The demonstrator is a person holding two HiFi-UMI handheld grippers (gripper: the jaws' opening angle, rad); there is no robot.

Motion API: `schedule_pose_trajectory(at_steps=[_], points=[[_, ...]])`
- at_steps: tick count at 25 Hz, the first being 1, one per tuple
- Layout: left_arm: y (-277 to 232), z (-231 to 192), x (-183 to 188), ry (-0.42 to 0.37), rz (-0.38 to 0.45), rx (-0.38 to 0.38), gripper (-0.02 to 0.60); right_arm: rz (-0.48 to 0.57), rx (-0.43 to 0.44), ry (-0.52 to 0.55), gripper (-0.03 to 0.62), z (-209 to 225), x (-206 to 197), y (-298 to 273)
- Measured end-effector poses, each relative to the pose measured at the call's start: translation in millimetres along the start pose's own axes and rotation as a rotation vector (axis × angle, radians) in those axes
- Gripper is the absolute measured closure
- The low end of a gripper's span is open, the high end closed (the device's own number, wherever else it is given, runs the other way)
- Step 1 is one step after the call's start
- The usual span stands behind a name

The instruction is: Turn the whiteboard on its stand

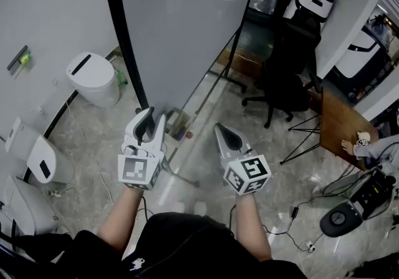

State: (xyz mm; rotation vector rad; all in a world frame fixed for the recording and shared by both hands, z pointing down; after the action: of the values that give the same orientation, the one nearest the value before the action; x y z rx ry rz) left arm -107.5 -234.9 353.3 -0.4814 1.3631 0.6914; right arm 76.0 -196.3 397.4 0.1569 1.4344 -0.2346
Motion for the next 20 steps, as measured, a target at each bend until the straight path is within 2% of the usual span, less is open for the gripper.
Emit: schedule_pose_trajectory(at_steps=[11, 18, 20], points=[[-46, 38, -16, 0.056, -0.015, -0.133, 0.563, 0.017, -0.092, 0.004, 0.586, 31, 5, 19], [-72, 72, -37, 0.062, -0.040, -0.240, 0.577, 0.016, -0.133, 0.021, 0.586, 47, 4, 27], [-78, 81, -41, 0.094, -0.048, -0.262, 0.577, 0.017, -0.141, 0.024, 0.586, 49, 4, 30]])
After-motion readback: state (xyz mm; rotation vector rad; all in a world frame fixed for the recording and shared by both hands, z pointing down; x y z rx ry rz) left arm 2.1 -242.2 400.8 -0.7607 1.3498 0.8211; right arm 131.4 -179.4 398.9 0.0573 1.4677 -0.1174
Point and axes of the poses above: the fingertips, and each gripper's own axes: y backward along the fingers, z to its right, x out of its top, the point moved 3 cm from there along y, backward along the fingers, and after that the axes turned 12 degrees about -x, right-handed, at the moved point
